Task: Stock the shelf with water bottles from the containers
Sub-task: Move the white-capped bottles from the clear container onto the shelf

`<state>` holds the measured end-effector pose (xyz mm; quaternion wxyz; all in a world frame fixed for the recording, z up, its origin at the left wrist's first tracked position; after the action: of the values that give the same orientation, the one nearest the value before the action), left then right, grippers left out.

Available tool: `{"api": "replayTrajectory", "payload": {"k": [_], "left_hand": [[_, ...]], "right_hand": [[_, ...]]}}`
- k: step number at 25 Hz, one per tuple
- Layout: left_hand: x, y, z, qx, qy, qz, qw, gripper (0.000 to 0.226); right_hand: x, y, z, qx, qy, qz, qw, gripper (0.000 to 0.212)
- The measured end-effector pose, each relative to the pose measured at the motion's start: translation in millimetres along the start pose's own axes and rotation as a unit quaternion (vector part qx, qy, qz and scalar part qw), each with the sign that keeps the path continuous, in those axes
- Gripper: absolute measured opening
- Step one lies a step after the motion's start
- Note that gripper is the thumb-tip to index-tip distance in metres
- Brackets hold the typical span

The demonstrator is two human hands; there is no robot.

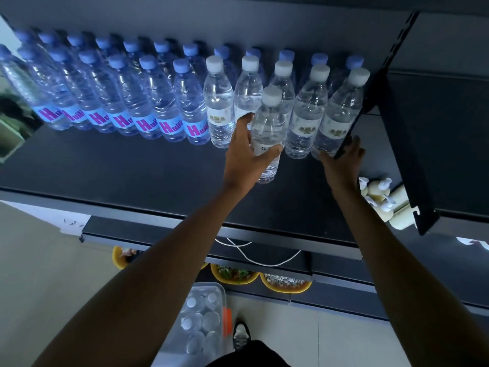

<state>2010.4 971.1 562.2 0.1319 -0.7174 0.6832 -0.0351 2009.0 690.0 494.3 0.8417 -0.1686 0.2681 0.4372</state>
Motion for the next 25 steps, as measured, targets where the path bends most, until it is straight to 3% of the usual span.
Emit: {"api": "replayTrajectory", "payload": {"k": [3, 6, 10, 15, 18, 20, 25], "left_hand": [[-9.4, -7.1, 12.5, -0.044, 0.087, 0.031, 0.995, 0.074], [-7.9, -6.5, 21.8, -0.082, 0.14, 0.108, 0.981, 0.061], [-12.2, -4.5, 22.4, -0.098, 0.114, 0.178, 0.972, 0.058], [-58.3, 21.7, 43.6, -0.134, 0.209, 0.103, 0.963, 0.055], [-98.2, 51.5, 62.3, -0.141, 0.167, 0.045, 0.975, 0.063], [-123.0, 66.4, 68.1, -0.135, 0.15, 0.044, 0.978, 0.07], [-219.3, 59.1, 72.5, -0.118, 0.072, -0.004, 0.99, 0.069]], "right_hand": [[-2.0, 36.6, 20.3, -0.088, 0.028, -0.056, 0.994, 0.064], [29.4, 75.5, 41.2, -0.177, 0.023, 0.002, 0.984, 0.044], [68.9, 108.5, 76.9, -0.222, -0.049, 0.137, 0.964, 0.058], [85.9, 136.1, 90.7, -0.186, -0.015, 0.116, 0.976, 0.071], [108.9, 169.4, 110.7, -0.176, 0.068, 0.085, 0.978, 0.08], [134.7, 199.9, 132.2, -0.162, 0.064, 0.093, 0.98, 0.076], [214.7, 277.2, 185.4, -0.221, 0.053, 0.122, 0.966, 0.069]]}}
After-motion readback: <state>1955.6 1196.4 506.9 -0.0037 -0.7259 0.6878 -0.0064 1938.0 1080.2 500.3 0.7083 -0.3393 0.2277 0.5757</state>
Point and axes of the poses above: each hand's wrist, its own y-axis away from the middle knuckle, its own x-axis out of the palm, z = x × y, the point moved 9 cm from there along -y, towards the middle knuckle, and after that the axes turned 7 degrees about y, right-handed, at the moved point
